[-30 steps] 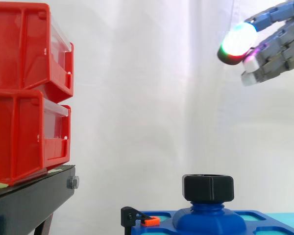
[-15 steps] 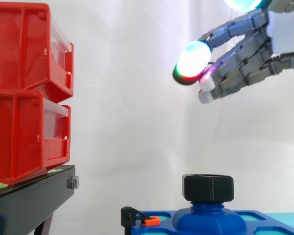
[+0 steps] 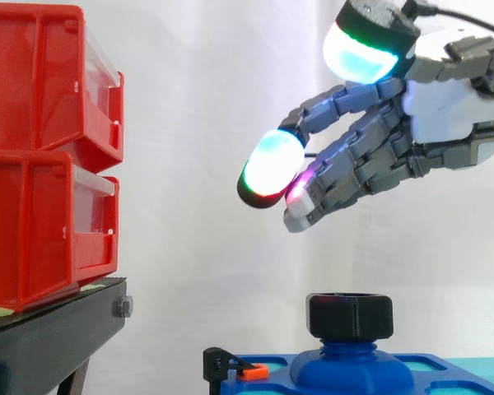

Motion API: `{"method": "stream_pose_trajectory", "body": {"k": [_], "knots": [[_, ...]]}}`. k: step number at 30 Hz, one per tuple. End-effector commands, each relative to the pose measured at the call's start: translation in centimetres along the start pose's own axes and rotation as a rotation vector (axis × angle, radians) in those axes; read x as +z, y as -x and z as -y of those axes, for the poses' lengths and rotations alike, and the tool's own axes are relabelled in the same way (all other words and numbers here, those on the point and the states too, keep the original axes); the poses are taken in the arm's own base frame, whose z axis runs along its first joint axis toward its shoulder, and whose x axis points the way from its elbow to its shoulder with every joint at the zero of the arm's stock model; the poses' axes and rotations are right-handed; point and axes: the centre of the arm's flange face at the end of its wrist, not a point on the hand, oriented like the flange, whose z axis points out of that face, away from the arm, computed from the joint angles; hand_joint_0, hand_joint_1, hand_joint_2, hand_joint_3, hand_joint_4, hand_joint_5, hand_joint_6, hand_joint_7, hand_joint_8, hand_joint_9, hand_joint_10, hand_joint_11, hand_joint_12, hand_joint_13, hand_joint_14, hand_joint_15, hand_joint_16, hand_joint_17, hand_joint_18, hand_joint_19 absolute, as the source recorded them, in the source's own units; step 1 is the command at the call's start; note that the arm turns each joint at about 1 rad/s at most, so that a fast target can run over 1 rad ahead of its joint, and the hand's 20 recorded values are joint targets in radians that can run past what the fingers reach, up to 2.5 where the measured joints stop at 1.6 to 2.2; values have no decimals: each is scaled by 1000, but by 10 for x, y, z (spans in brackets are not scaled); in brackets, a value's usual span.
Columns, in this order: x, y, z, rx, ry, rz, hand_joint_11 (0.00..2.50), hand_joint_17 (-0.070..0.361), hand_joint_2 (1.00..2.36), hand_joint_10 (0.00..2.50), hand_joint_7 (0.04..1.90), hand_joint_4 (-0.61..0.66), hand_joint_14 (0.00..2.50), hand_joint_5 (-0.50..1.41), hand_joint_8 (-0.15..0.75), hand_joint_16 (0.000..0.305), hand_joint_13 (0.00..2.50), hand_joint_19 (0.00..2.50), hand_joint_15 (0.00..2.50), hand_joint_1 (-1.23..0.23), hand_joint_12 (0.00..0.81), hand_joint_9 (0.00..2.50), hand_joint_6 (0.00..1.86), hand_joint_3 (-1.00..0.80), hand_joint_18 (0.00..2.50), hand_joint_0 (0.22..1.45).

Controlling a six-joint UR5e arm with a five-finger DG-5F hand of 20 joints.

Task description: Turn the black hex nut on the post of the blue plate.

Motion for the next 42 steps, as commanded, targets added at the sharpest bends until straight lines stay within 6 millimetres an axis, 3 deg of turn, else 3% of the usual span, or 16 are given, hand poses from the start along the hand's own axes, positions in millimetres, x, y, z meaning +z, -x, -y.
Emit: {"method": "stream_pose_trajectory", "body": {"k": [1,8,27,42], "knots": [[11,-12,12,-25,-5,-16,285,126,1001,9,768,185,1,-188,260,56,383,61,74,-456,369,642,502,-490,186,500],[13,-15,12,-28,1,-23,290,124,1001,10,777,196,3,-182,262,55,389,58,76,-449,369,655,502,-491,189,501],[1,5,40,-154,-83,-75,289,124,1000,9,812,217,1,-169,263,55,395,61,82,-429,369,661,503,-492,190,501],[1,7,42,-164,-76,-76,280,124,1000,9,825,232,3,-160,264,55,391,61,78,-420,371,657,503,-498,188,498]]}}
